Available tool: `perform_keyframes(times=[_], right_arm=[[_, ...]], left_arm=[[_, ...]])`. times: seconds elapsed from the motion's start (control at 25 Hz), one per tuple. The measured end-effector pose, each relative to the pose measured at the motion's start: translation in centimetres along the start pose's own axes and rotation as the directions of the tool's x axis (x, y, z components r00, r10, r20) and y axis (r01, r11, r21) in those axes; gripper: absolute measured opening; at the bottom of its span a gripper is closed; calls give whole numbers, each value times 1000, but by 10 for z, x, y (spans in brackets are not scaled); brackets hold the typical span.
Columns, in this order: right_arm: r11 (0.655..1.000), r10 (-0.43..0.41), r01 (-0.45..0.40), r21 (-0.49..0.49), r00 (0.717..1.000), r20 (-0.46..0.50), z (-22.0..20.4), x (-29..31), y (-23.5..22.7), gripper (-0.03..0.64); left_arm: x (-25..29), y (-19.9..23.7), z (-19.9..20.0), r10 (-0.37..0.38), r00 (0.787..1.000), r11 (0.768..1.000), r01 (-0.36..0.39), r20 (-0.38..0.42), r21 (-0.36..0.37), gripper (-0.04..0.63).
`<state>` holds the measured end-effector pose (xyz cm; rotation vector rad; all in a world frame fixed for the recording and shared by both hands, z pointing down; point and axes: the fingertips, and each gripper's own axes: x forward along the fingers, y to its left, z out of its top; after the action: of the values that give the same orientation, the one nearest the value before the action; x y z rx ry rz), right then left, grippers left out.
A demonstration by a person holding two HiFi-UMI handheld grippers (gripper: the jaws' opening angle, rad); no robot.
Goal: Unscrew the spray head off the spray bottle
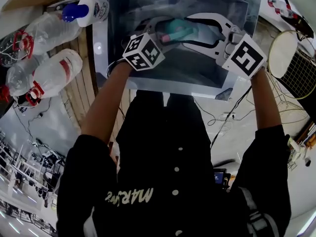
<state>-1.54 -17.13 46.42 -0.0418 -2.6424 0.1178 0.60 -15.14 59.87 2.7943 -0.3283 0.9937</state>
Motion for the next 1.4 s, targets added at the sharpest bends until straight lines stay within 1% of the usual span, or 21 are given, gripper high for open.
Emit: perform_keyframes(times=[0.04,0.08,0.12,0.2,0.24,0.28,0.32,0.36,0.52,0.6,0.72,0.8,0.96,1.04,1.08,1.12,1.2,1.24,1.28,1.32,1.4], right_arm=[[997,-65,64,38,998,16,-2,-6,-3,279],[987,-140,136,88,989,41,-2,-13,-6,288],[966,-224,212,151,973,64,-1,-20,-8,293],[897,-371,342,280,927,59,-1,-31,-2,299],[862,-417,381,335,908,41,-1,-33,4,299],[833,-444,401,381,896,26,0,-33,11,299],[813,-455,409,414,890,13,2,-31,19,299],[801,-457,413,434,889,-1,3,-26,25,299],[782,-443,423,459,894,-70,3,-1,33,310],[758,-466,450,472,880,-92,4,6,28,322],[721,-510,504,475,850,-129,4,9,22,328],[715,-525,526,461,839,-145,4,12,19,339],[716,-541,543,439,829,-144,4,18,12,347],[722,-557,561,406,818,-141,3,22,7,341],[724,-570,575,381,810,-140,3,23,5,324],[724,-586,592,355,799,-137,2,23,2,286],[717,-620,625,307,774,-129,1,19,-4,191],[718,-629,634,285,768,-123,0,16,-7,149],[727,-629,633,266,769,-112,-1,15,-9,114],[744,-619,620,249,780,-93,0,15,-9,107],[799,-566,557,226,824,-30,3,17,-8,107]], left_arm=[[0,0,0,3,1000,1000,-3,2,-3,360],[0,0,0,6,1000,1000,-6,3,-6,360],[-1,0,0,8,1000,1000,-8,3,-8,360],[-1,0,1,12,1000,1000,-12,3,-7,360],[-1,-1,1,14,1000,1000,-14,4,-7,360],[-1,-1,0,16,1000,1000,-16,6,-9,360],[0,-1,0,18,1000,1000,-18,8,-12,360],[0,-1,0,21,1000,1000,-21,13,-15,360],[-1,0,1,30,999,999,-29,43,-26,360],[-1,1,2,32,998,999,-30,61,-31,360],[-1,-1,3,35,996,999,-32,81,-33,360],[-1,-2,3,39,996,999,-37,85,-24,360],[1,-2,4,42,995,999,-40,85,-23,360],[1,-2,3,43,996,999,-41,83,-21,360],[1,-2,3,43,996,999,-41,83,-21,360],[1,-2,2,43,996,999,-42,83,-22,360],[0,-2,2,43,996,999,-41,82,-24,360],[0,-1,3,43,996,999,-41,82,-25,360],[0,-1,3,42,996,999,-40,81,-25,360],[0,-1,3,41,996,999,-39,81,-26,360],[0,-1,2,38,996,999,-36,85,-29,360]])
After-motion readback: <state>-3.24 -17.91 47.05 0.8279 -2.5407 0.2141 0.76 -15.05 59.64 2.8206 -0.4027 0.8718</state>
